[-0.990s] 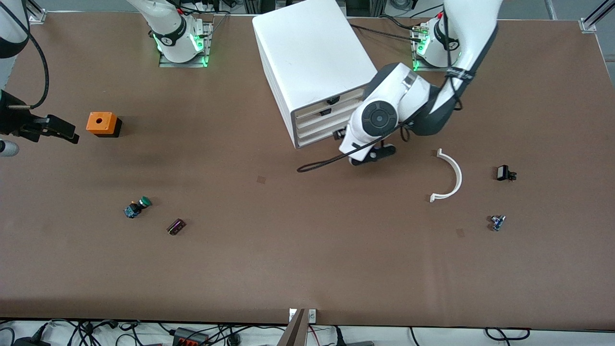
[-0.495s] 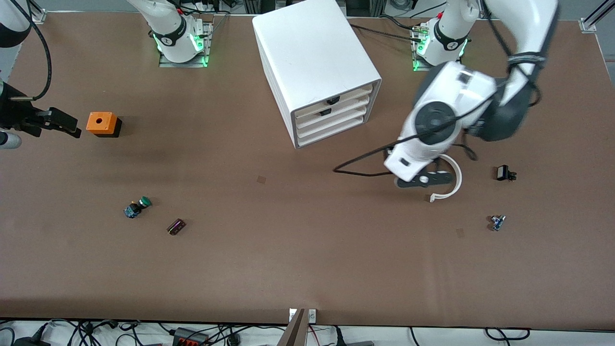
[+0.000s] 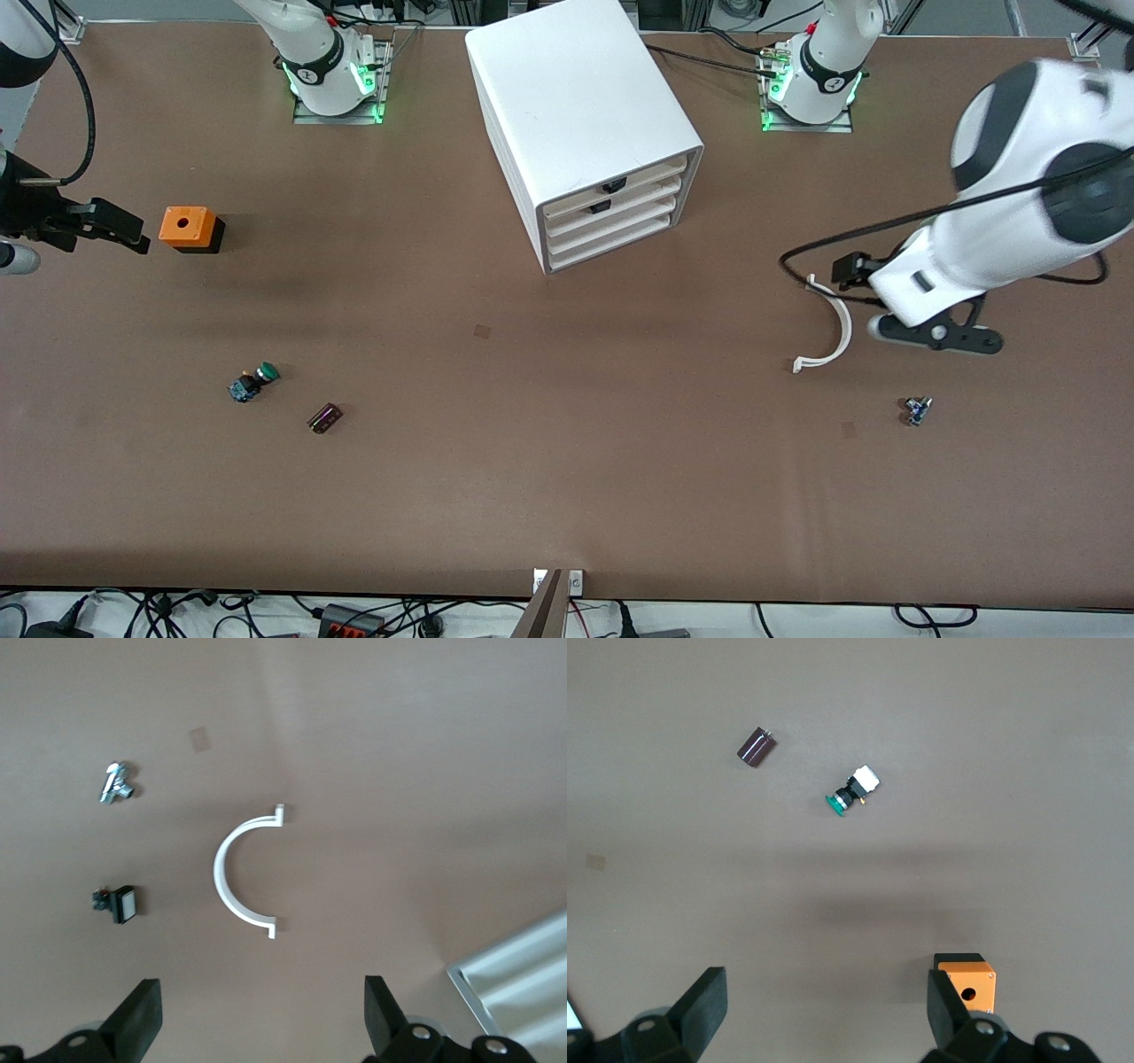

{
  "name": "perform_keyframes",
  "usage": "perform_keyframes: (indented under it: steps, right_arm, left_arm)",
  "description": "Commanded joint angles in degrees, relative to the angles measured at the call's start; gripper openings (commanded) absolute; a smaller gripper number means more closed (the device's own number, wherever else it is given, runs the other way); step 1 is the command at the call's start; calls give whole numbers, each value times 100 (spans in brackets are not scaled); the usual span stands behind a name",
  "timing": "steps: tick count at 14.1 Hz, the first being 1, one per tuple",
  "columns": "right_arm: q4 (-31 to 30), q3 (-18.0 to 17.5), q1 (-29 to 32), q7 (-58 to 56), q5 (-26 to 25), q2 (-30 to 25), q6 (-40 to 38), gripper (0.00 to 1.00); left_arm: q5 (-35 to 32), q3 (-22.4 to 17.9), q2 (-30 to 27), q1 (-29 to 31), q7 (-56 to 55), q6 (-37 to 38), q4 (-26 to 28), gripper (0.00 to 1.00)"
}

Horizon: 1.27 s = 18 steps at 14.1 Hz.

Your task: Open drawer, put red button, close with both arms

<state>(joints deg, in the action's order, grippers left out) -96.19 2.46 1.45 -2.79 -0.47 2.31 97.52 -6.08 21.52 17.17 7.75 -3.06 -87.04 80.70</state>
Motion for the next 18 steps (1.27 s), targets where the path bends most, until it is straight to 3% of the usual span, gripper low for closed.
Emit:
perform_keyframes:
  steps: [1,4,7,8,9,13,18]
  right_arm:
    - [-110,-26,4,41,-49,-134,-22,100]
    - [-110,-26,-5,41,-76,-125,-5,100]
    - [-110,-35,-5,50,-67,-116,-22,100]
    - [-110,-35,-5,50,-41,-116,-22,100]
    - [-110,-35,-5,50,-40,-108,-31,100]
    - [-110,-35,-5,50,-40,-99,-22,100]
    - [-110,-26,-5,41,-49,-99,-31,100]
  left_arm:
    - [388,-479,-599,78,893,-23,331,100]
    - [810,-1096,-1696,-80,1018,-732,1452,100]
    - [819,-1246,-2121,-203,983,-1804,2228,100]
    - [811,-1481,-2217,-352,1009,-1903,2309,100]
    - [784,-1701,-2340,-632,1018,-1800,2336,100]
    - [749,-1721,-2315,-678,1229,-1430,2196,100]
    - [749,-1748,-1639,-678,1185,-762,1291,100]
